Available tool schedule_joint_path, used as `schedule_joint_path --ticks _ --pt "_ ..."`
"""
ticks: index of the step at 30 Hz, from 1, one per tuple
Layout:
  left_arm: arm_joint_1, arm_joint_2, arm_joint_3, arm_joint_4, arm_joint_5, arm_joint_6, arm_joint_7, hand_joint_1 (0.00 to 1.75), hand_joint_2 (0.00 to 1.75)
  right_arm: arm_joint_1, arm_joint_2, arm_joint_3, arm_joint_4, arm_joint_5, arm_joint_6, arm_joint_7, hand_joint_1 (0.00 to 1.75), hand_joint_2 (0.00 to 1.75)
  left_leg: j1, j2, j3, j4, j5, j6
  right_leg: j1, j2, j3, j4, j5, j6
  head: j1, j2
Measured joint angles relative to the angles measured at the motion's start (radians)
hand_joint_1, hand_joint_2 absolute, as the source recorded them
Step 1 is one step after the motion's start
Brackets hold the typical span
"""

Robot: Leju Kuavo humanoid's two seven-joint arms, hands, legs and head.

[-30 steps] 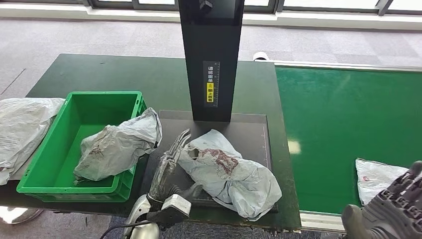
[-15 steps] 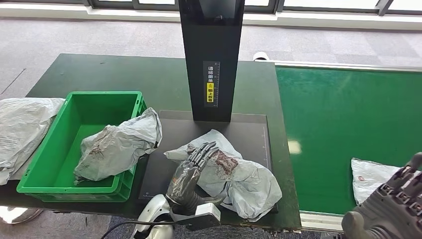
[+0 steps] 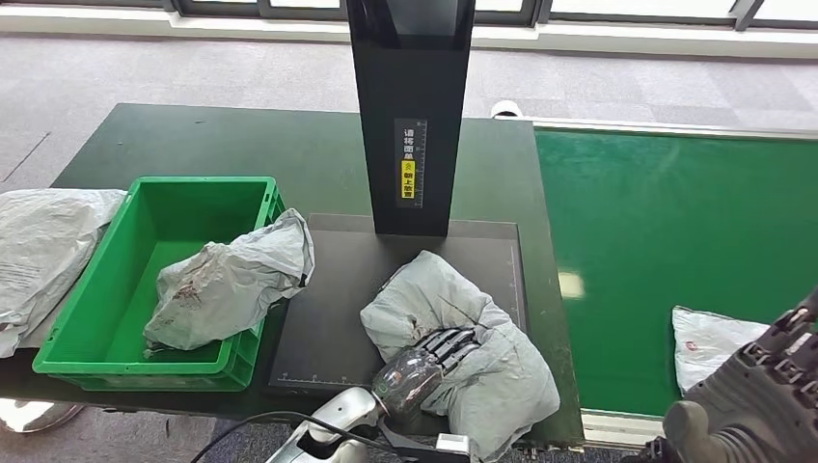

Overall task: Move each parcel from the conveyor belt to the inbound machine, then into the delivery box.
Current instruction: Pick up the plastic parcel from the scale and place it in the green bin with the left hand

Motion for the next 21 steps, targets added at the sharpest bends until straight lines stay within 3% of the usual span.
schedule_joint_path --ticks 1,5,21 --pt "-0.004 -0.001 -0.004 0.011 0.001 0.0 -0.002 0.0 1.75 -0.001 0.001 0.0 0.0 0.001 -0.001 0.0 0.0 1.75 0.0 0.0 0.0 0.0 0.0 0.0 0.0 0.0 0.0 0.0 0.0 0.0 0.0 0.0" --pt "-0.022 -0.004 -0.014 0.044 0.014 0.008 -0.014 1.75 1.75 -0.002 0.005 0.0 0.001 0.005 -0.001 0.0 0.0 1.75 0.0 -0.001 0.001 0.0 0.0 0.0 0.0 -0.001 0.001 0.0 0.0 0.0 0.0 0.0" --pt "-0.036 -0.006 -0.043 -0.038 0.224 0.126 -0.164 1.75 1.75 -0.003 0.11 -0.035 -0.006 0.082 -0.006 0.0 0.0 1.75 0.0 0.0 0.002 0.0 0.0 0.0 0.0 0.0 0.001 0.0 0.0 0.0 0.0 0.0"
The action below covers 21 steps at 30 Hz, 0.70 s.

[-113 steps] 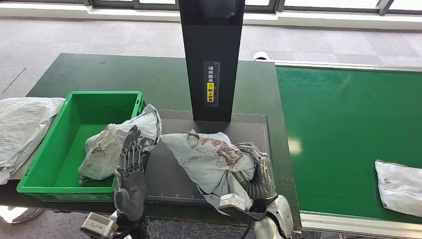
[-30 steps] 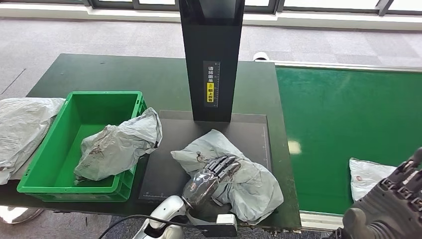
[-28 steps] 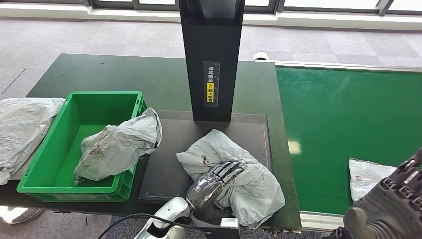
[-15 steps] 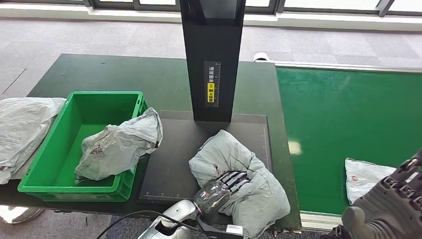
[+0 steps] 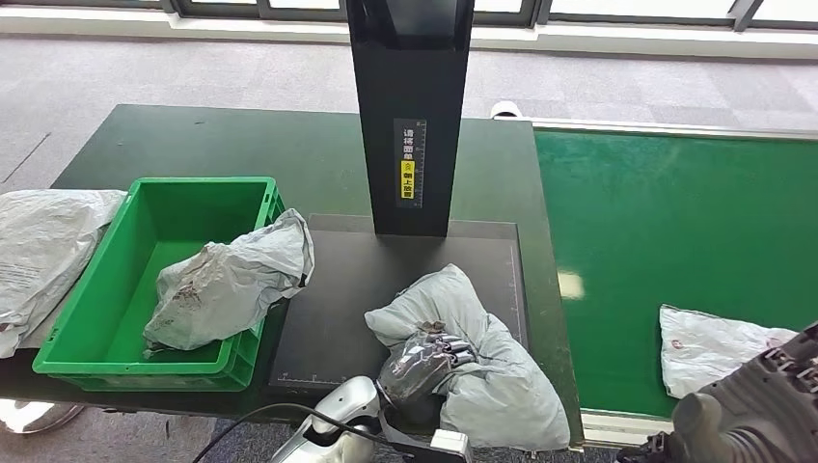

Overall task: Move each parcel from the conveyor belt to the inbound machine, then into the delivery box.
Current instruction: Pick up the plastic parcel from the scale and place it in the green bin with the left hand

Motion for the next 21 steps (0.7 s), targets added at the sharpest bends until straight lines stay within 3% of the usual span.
schedule_joint_path --ticks 14,21 --pt "0.016 0.003 0.044 -0.172 0.117 0.023 -0.095 1.75 1.75 0.002 0.046 -0.025 -0.019 0.017 0.0 0.0 0.0 1.75 0.0 0.0 -0.001 0.0 0.0 0.0 0.0 0.0 0.0 0.0 0.0 0.0 0.0 0.0" --pt "0.058 0.014 0.124 -0.393 0.143 0.047 -0.075 1.75 1.75 0.022 0.055 -0.029 -0.044 0.023 0.0 0.0 0.0 1.75 0.0 0.0 -0.002 0.0 0.0 0.0 0.0 0.0 -0.001 0.0 0.0 0.0 0.0 0.0"
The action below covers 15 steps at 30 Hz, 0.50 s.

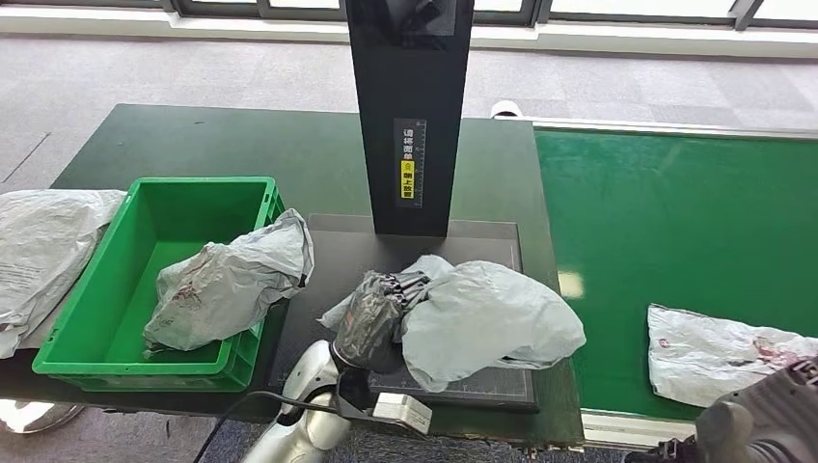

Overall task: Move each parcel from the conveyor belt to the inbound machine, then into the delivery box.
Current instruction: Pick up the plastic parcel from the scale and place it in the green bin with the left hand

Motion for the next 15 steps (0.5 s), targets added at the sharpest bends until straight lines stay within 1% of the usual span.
schedule_joint_path --ticks 3,6,10,13,15 --pt "0.016 0.001 0.033 -0.08 -0.017 0.019 0.017 1.75 1.75 0.006 0.0 -0.001 -0.009 0.0 0.0 0.0 0.0 1.75 0.0 0.0 0.0 0.0 0.0 0.0 0.0 0.0 0.0 0.0 0.0 0.0 0.0 0.0" --pt "0.023 0.005 0.086 -0.163 -0.045 0.039 0.057 1.75 1.75 0.017 0.0 -0.001 -0.019 -0.011 0.001 0.0 0.0 1.75 0.0 0.0 -0.001 0.0 0.0 0.0 0.0 0.0 0.0 0.0 0.0 0.0 0.0 0.0" --pt "0.008 0.02 0.204 -0.25 0.005 -0.003 0.091 1.75 1.75 0.025 -0.003 -0.002 -0.028 -0.044 0.025 0.0 0.0 1.75 0.0 0.0 0.0 0.0 0.001 -0.001 0.0 0.0 -0.001 0.0 0.0 0.0 0.0 0.0" --pt "-0.022 0.032 0.308 -0.281 0.04 -0.019 0.109 1.75 1.75 0.026 -0.012 -0.003 -0.03 -0.07 0.055 0.0 0.0 1.75 0.001 0.0 0.0 0.0 0.002 -0.002 0.0 0.0 -0.001 0.001 0.0 0.0 0.0 0.0" --pt "-0.047 0.045 0.376 -0.289 0.067 -0.021 0.141 1.75 1.75 0.026 -0.025 -0.003 -0.03 -0.091 0.069 0.0 0.0 1.75 0.001 0.0 0.0 0.0 0.002 -0.002 0.0 0.0 -0.001 0.001 0.0 0.0 0.0 0.0"
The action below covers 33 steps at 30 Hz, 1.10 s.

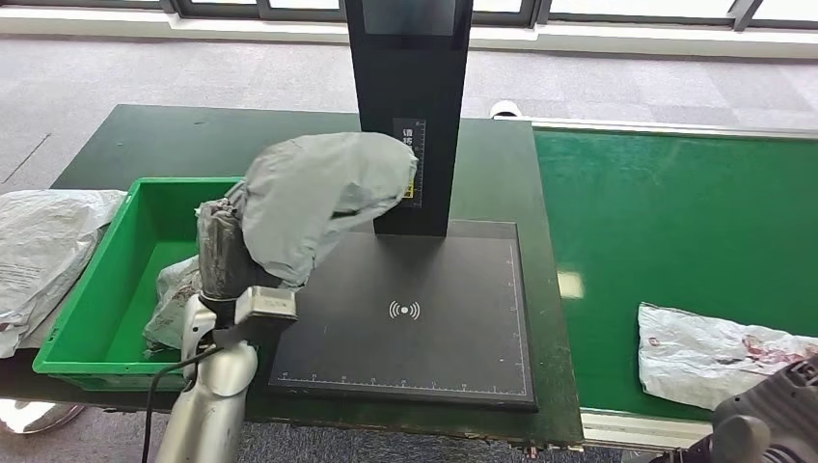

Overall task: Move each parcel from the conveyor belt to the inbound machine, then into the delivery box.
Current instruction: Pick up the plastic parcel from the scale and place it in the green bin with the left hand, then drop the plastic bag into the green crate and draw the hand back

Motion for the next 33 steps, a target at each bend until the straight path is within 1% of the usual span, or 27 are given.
schedule_joint_path --ticks 3,6,10,14,19,23,26,30,31,33 --pt "-0.043 0.034 0.099 0.01 0.057 -0.007 0.042 1.75 1.75 0.001 -0.025 0.0 0.0 -0.024 0.0 0.0 0.0 1.75 0.0 0.0 0.0 0.0 0.0 0.0 0.0 0.0 0.0 0.0 0.0 0.0 0.0 0.0" --pt "-0.099 0.078 0.188 0.058 0.095 -0.001 0.079 1.75 1.75 0.011 -0.048 0.001 0.001 -0.036 -0.013 0.0 0.0 1.75 0.0 -0.001 0.0 0.0 0.001 0.0 0.0 -0.001 0.0 0.0 0.0 0.0 0.0 0.0" --pt "-0.199 0.151 0.302 0.195 0.127 0.015 0.114 1.75 1.75 0.042 -0.074 0.014 0.0 -0.033 -0.042 0.0 0.0 1.75 0.001 0.0 0.0 0.0 0.001 -0.001 0.001 0.0 -0.001 0.0 0.0 -0.001 0.0 0.0" --pt "-0.268 0.207 0.386 0.337 0.128 0.053 0.136 1.75 1.75 0.075 -0.091 0.031 -0.005 -0.023 -0.062 0.0 0.0 1.75 0.001 0.001 0.0 0.0 0.001 -0.001 0.001 0.001 -0.002 0.001 0.001 -0.002 0.0 0.0" --pt "-0.296 0.24 0.431 0.432 0.125 0.067 0.142 1.75 1.75 0.092 -0.1 0.04 -0.009 -0.021 -0.064 0.0 0.0 1.75 0.001 0.0 -0.001 0.0 0.001 -0.001 0.001 0.0 -0.002 0.0 0.001 -0.002 0.0 0.0" --pt "-0.308 0.249 0.443 0.469 0.124 0.068 0.146 1.75 1.75 0.097 -0.104 0.043 -0.01 -0.02 -0.066 0.0 0.0 1.75 0.001 0.0 -0.002 0.0 0.001 -0.001 0.001 0.0 -0.002 0.0 0.001 -0.002 0.0 0.0" --pt "-0.321 0.254 0.45 0.505 0.108 0.068 0.167 1.75 1.75 0.1 -0.104 0.044 -0.01 -0.013 -0.067 0.0 0.0 1.75 0.001 0.0 -0.002 0.0 0.001 -0.001 0.001 0.0 -0.002 0.0 0.001 -0.002 0.0 0.0" --pt "-0.34 0.265 0.465 0.608 0.064 0.049 0.186 1.75 1.75 0.116 -0.105 0.05 -0.01 0.002 -0.062 0.0 0.0 1.75 0.001 0.0 -0.001 0.0 0.001 -0.001 0.001 0.0 -0.002 0.0 0.001 -0.002 0.0 0.0" --pt "-0.34 0.266 0.467 0.636 0.051 0.042 0.185 1.64 1.75 0.118 -0.105 0.051 -0.01 0.003 -0.058 0.0 0.0 1.75 0.001 0.0 -0.001 0.0 0.001 -0.001 0.001 0.0 -0.002 0.0 0.001 -0.002 0.0 0.0" --pt "-0.333 0.26 0.467 0.675 0.031 0.023 0.177 0.77 1.75 0.121 -0.105 0.051 -0.01 0.002 -0.046 0.0 0.0 1.75 0.001 0.0 -0.001 0.0 0.001 -0.001 0.001 0.0 -0.002 0.0 0.001 -0.002 0.0 0.0"
